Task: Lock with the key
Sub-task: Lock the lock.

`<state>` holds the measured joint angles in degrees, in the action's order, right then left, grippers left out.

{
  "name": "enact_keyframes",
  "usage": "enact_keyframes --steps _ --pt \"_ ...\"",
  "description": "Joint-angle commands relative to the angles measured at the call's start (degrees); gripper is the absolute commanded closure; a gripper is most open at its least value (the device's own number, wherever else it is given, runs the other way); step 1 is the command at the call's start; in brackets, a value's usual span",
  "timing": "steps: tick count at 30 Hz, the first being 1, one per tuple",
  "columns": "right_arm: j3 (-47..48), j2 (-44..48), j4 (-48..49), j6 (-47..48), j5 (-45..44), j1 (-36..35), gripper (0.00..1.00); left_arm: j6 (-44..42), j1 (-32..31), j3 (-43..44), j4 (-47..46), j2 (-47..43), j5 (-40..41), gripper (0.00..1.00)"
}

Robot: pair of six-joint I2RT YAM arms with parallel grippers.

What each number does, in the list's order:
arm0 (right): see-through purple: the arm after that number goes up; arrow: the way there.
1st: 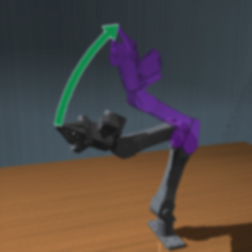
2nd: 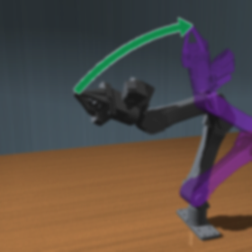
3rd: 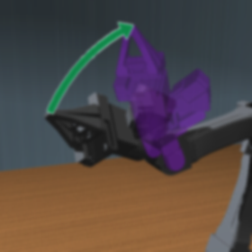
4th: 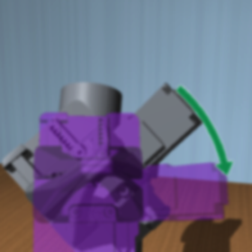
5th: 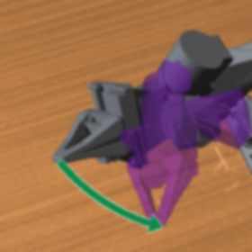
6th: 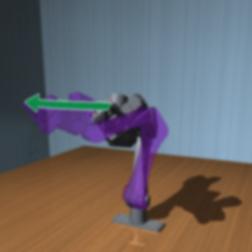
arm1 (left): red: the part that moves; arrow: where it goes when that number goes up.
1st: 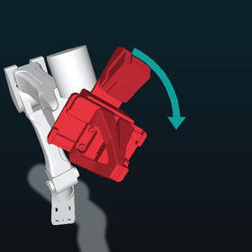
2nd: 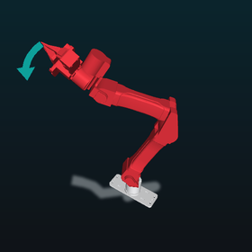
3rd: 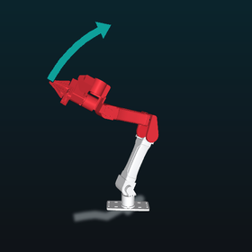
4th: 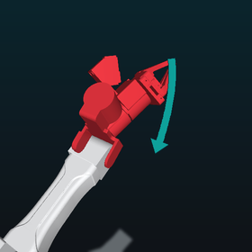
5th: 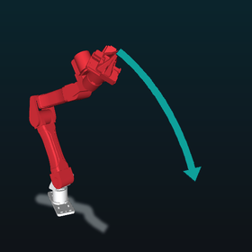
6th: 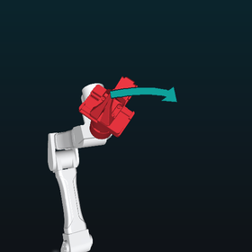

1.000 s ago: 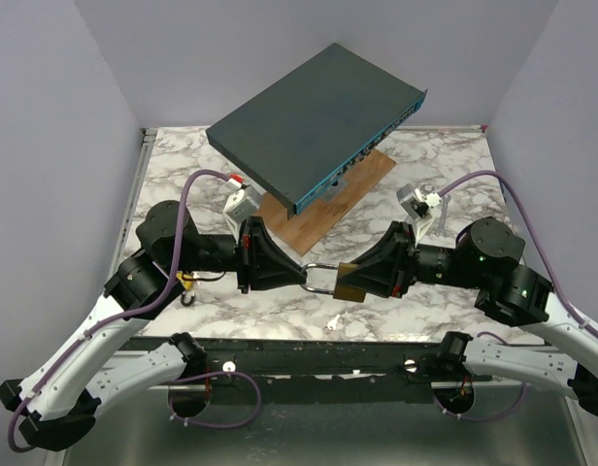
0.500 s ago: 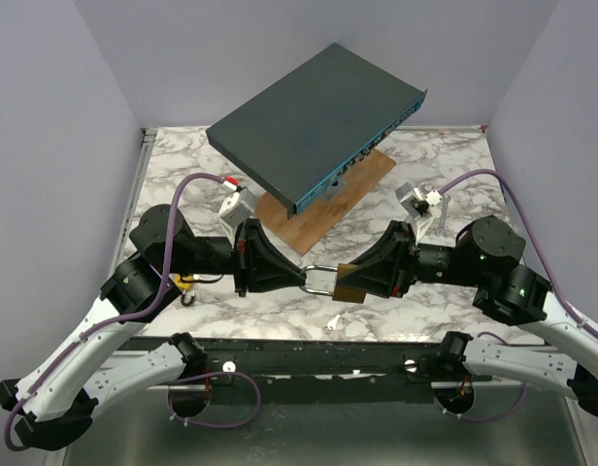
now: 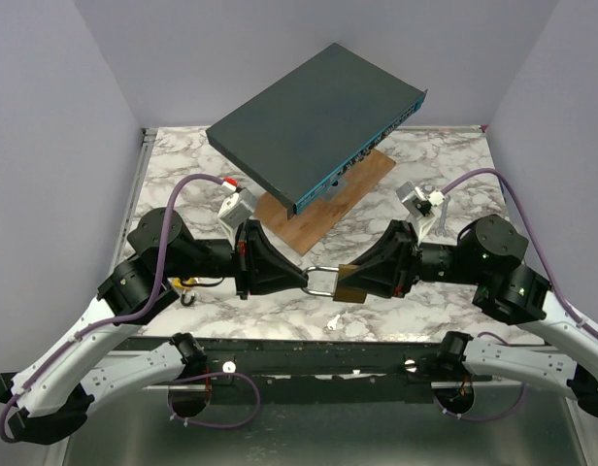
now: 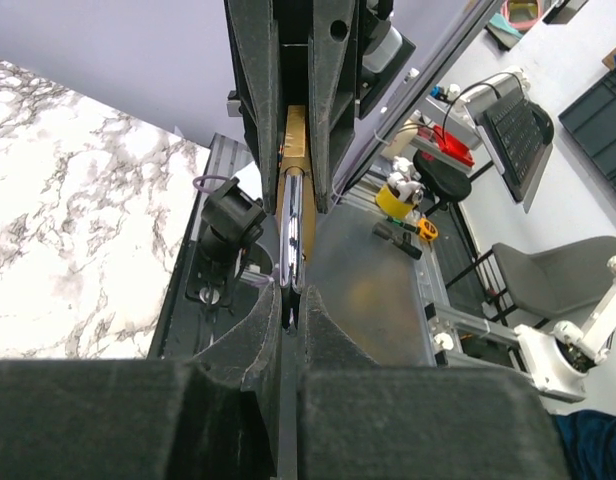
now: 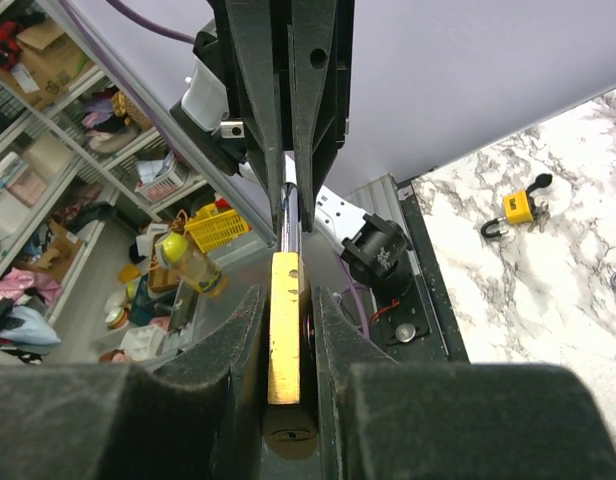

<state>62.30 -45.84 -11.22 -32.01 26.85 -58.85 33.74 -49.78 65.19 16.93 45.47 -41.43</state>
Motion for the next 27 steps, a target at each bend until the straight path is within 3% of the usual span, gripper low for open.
enact_keyframes --steps 1,11,21,27 --pt "1.8 -2.8 13.6 -0.8 2.9 -0.6 0.99 1.8 -1.4 -1.2 -0.8 3.1 8.0 1.00" --pt "2.9 -6.1 16.8 -1.5 4.4 -0.6 0.99 2.2 -4.3 -1.3 0.1 4.8 11.3 1.00" --pt "2.5 -9.5 21.2 -6.1 7.2 -0.6 0.99 8.0 -9.3 -9.5 -4.8 2.0 15.8 1.00" --pt "2.8 -11.0 22.0 -7.1 7.4 -0.6 0.99 9.4 -11.5 -10.1 -5.3 2.4 19.4 1.00"
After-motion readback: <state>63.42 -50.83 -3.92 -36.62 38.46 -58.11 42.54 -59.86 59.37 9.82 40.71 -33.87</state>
